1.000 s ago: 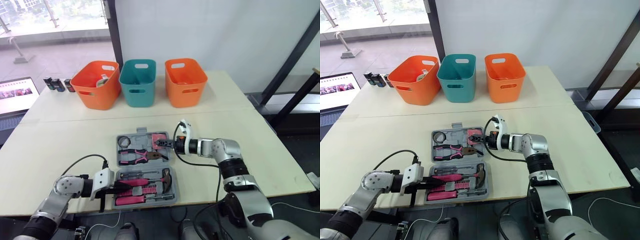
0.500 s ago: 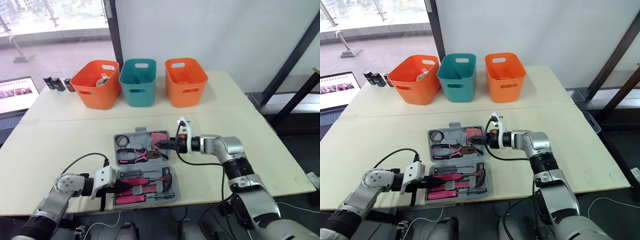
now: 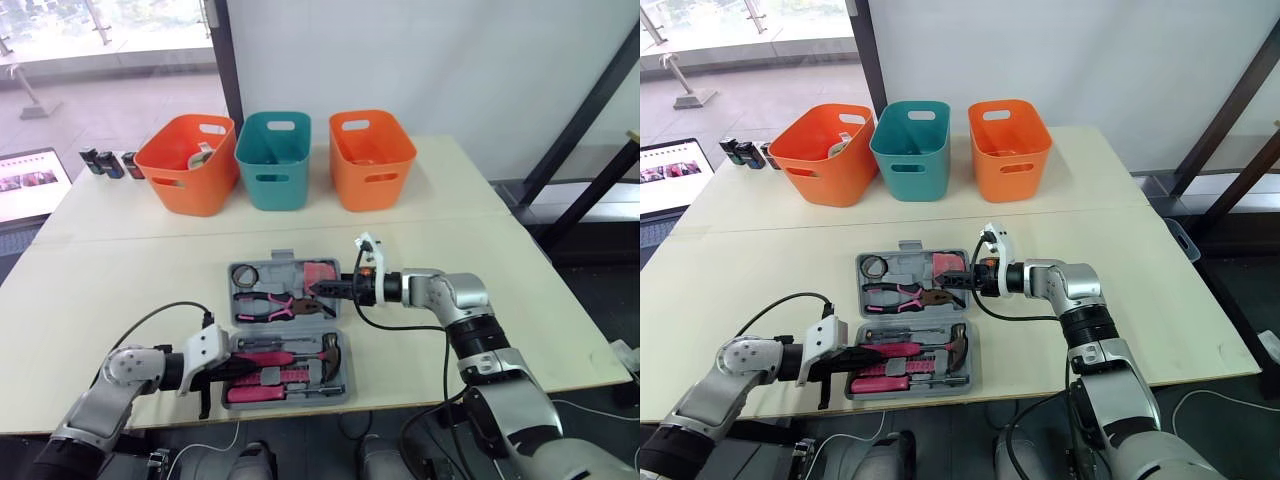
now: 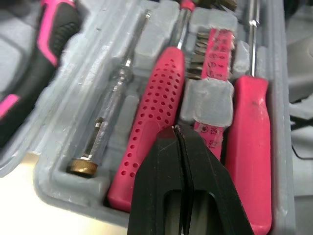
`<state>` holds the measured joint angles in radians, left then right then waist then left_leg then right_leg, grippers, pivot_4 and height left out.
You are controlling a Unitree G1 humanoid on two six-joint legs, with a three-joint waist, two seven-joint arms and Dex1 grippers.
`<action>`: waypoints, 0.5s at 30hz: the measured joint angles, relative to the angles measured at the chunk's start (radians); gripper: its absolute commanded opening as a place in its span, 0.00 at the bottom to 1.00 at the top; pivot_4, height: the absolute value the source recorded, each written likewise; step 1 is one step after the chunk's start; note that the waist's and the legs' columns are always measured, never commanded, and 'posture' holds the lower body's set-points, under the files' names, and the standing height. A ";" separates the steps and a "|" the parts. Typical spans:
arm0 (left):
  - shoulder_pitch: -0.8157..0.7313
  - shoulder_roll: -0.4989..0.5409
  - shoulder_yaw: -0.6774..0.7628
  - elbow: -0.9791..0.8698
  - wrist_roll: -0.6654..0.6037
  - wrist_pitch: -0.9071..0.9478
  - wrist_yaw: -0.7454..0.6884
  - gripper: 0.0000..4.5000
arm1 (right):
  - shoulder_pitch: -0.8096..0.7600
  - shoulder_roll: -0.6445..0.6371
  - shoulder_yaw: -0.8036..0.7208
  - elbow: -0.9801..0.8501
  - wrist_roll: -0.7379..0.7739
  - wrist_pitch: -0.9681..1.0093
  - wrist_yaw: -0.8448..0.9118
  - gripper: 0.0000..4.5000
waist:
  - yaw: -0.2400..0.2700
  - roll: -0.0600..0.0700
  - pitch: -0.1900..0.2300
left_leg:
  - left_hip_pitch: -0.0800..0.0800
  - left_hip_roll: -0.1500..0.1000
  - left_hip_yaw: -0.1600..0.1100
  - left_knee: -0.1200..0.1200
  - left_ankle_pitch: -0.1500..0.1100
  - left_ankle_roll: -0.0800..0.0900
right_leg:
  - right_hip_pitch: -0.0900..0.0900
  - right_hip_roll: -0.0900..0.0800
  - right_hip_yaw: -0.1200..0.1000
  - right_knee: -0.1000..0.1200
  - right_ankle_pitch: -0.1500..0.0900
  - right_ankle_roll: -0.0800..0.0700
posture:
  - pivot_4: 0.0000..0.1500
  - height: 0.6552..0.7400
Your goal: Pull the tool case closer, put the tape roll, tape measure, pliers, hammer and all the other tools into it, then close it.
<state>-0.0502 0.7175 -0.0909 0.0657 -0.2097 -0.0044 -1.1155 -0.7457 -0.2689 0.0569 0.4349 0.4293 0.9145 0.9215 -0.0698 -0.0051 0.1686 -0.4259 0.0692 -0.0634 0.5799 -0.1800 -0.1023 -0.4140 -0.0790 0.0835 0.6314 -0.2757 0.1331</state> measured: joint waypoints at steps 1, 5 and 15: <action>0.002 0.006 0.014 -0.005 -0.005 0.004 0.005 0.00 | 0.000 0.002 0.000 0.000 0.000 -0.002 0.000 0.99 | 0.000 -0.001 0.000 | 0.000 0.000 0.000 0.000 0.000 0.000 | 0.000 0.000 0.000 0.000 0.000 0.000 | 1.00 1.00; 0.041 0.020 0.056 -0.055 -0.050 0.045 0.001 0.00 | -0.001 0.005 0.001 0.005 -0.001 -0.006 0.001 0.99 | -0.001 -0.002 0.001 | -0.001 0.000 0.000 -0.001 0.000 0.000 | 0.000 0.000 0.000 -0.001 -0.001 0.001 | 1.00 1.00; 0.150 0.082 0.259 -0.220 -0.346 0.302 -0.053 0.00 | 0.001 0.007 0.023 -0.030 -0.003 0.007 0.016 0.99 | -0.005 -0.007 0.005 | -0.001 0.000 0.000 -0.003 0.000 0.000 | -0.003 0.000 0.000 0.001 -0.001 0.002 | 1.00 1.00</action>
<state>0.0997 0.7995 0.1677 -0.1540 -0.5559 0.2980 -1.1681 -0.7448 -0.2620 0.0804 0.4049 0.4264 0.9212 0.9377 -0.0747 -0.0121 0.1736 -0.4269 0.0694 -0.0635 0.5771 -0.1801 -0.1024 -0.4166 -0.0790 0.0833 0.6323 -0.2767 0.1353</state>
